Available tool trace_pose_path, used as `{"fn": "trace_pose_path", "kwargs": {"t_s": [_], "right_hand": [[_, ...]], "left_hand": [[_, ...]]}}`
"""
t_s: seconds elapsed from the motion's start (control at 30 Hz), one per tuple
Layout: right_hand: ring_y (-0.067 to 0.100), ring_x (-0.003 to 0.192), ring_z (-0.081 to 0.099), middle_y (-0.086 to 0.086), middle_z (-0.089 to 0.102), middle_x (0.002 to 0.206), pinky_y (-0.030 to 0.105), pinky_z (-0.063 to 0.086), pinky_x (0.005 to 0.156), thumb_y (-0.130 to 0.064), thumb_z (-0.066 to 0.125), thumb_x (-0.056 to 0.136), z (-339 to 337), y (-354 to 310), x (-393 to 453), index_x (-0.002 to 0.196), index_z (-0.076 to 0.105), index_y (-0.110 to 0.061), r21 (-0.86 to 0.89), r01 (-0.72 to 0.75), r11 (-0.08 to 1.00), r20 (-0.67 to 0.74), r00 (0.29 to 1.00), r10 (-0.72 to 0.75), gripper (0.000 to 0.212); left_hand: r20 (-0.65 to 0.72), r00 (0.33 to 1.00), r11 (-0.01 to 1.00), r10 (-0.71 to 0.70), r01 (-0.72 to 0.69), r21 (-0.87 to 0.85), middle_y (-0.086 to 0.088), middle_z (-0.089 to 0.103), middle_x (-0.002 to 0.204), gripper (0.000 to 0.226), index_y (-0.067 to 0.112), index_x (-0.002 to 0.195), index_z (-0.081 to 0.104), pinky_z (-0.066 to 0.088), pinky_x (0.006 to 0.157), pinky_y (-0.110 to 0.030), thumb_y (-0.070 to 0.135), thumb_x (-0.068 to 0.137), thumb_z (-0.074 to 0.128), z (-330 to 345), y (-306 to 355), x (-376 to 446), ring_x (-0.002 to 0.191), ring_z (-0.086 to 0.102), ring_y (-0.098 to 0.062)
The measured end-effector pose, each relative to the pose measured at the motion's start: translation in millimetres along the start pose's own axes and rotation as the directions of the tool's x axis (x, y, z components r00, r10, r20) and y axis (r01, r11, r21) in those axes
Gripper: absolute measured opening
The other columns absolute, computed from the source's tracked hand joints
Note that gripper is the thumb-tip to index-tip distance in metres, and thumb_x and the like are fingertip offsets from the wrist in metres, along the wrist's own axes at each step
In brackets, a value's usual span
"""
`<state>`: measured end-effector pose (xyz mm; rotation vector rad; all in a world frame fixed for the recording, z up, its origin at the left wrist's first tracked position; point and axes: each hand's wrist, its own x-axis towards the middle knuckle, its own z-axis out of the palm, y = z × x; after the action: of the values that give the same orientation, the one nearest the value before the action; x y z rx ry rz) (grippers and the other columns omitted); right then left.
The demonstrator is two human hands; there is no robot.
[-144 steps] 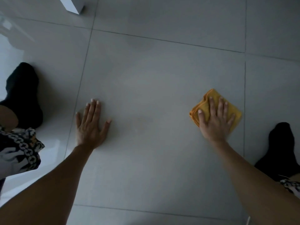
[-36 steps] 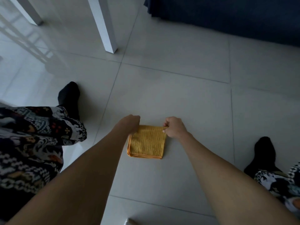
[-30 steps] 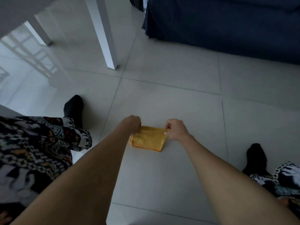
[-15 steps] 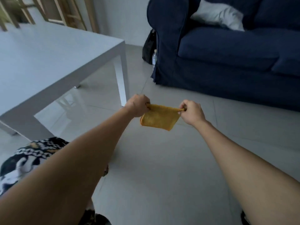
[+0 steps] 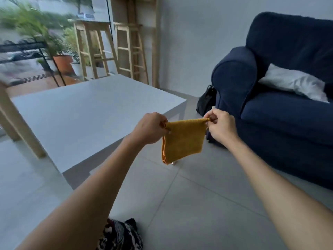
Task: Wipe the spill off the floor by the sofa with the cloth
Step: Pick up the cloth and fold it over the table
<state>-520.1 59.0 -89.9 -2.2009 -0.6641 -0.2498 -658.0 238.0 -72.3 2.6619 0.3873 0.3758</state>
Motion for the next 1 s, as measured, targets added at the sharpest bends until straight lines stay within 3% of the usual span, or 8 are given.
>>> {"fn": "trace_pose_path", "kwargs": {"t_s": [0.1,0.27,0.4,0.5,0.6,0.73,0.87,1.0], "right_hand": [[0.012,0.076,0.061,-0.006,0.063,0.077,0.017,0.047,0.065,-0.001,0.066,0.086,25,-16,25,0.085,0.066,-0.018,0.017,0.058,0.998,0.026,0.998,-0.058,0.016],[0.014,0.079,0.064,-0.004,0.065,0.079,0.026,0.056,0.071,-0.001,0.066,0.085,57,-28,62,0.086,0.067,-0.018,0.049,0.1,0.994,0.054,0.993,-0.102,0.017],[0.007,0.071,0.059,-0.009,0.061,0.075,0.01,0.04,0.056,-0.003,0.066,0.087,69,-41,88,0.088,0.067,-0.018,0.075,0.107,0.991,0.058,0.992,-0.112,0.015],[0.01,0.076,0.061,-0.012,0.061,0.074,0.014,0.046,0.06,-0.005,0.067,0.087,77,-54,106,0.088,0.068,-0.018,0.097,0.133,0.986,0.068,0.988,-0.14,0.013],[0.012,0.076,0.062,-0.006,0.064,0.076,0.02,0.051,0.065,-0.005,0.067,0.087,90,-69,118,0.087,0.067,-0.019,0.111,0.18,0.977,0.109,0.975,-0.192,0.014],[0.013,0.076,0.061,-0.001,0.066,0.081,0.015,0.047,0.06,-0.004,0.065,0.088,117,-89,131,0.087,0.066,-0.019,0.127,0.206,0.97,0.174,0.958,-0.226,0.015],[0.017,0.08,0.063,-0.001,0.066,0.082,0.027,0.055,0.07,-0.006,0.064,0.088,151,-100,143,0.084,0.066,-0.022,0.088,0.216,0.972,0.237,0.944,-0.231,0.017],[0.022,0.089,0.065,0.002,0.069,0.091,0.031,0.056,0.076,-0.009,0.063,0.089,183,-103,151,0.091,0.068,-0.02,0.062,0.234,0.97,0.259,0.935,-0.242,0.013]], "left_hand": [[-0.029,0.998,0.999,-0.052,0.052,0.009,0.005,0.058,0.077,0.016,0.011,0.096,0.068,0.036,0.054,-0.016,0.024,0.087,0.065,-14,-25,15,0.066,0.051,-0.008],[-0.066,0.991,0.993,-0.116,0.115,-0.022,0.001,0.06,0.085,0.021,0.007,0.104,0.067,0.036,0.055,-0.016,0.022,0.089,0.064,-29,-45,36,0.072,0.053,-0.01],[-0.099,0.983,0.987,-0.156,0.152,-0.046,-0.001,0.06,0.083,0.024,0.005,0.104,0.068,0.037,0.055,-0.017,0.022,0.089,0.064,-41,-55,51,0.076,0.055,-0.014],[-0.117,0.973,0.979,-0.198,0.191,-0.066,-0.003,0.062,0.083,0.024,0.004,0.102,0.067,0.043,0.058,-0.02,0.024,0.089,0.064,-51,-63,55,0.078,0.058,-0.016],[-0.128,0.955,0.962,-0.267,0.255,-0.101,-0.008,0.067,0.09,0.025,0.004,0.102,0.067,0.053,0.071,-0.029,0.024,0.088,0.065,-60,-77,56,0.085,0.064,-0.021],[-0.109,0.915,0.919,-0.388,0.375,-0.121,-0.01,0.069,0.09,0.021,0.003,0.098,0.067,0.052,0.066,-0.026,0.021,0.087,0.066,-66,-94,56,0.083,0.067,-0.023],[-0.136,0.844,0.855,-0.518,0.512,-0.081,-0.014,0.069,0.087,0.016,0.002,0.09,0.068,0.057,0.07,-0.036,0.015,0.083,0.065,-57,-116,64,0.078,0.067,-0.025],[-0.186,0.783,0.801,-0.593,0.597,-0.044,-0.009,0.062,0.08,0.005,0.006,0.083,0.063,0.046,0.053,-0.028,0.01,0.082,0.061,-50,-130,74,0.066,0.057,-0.02]]}}
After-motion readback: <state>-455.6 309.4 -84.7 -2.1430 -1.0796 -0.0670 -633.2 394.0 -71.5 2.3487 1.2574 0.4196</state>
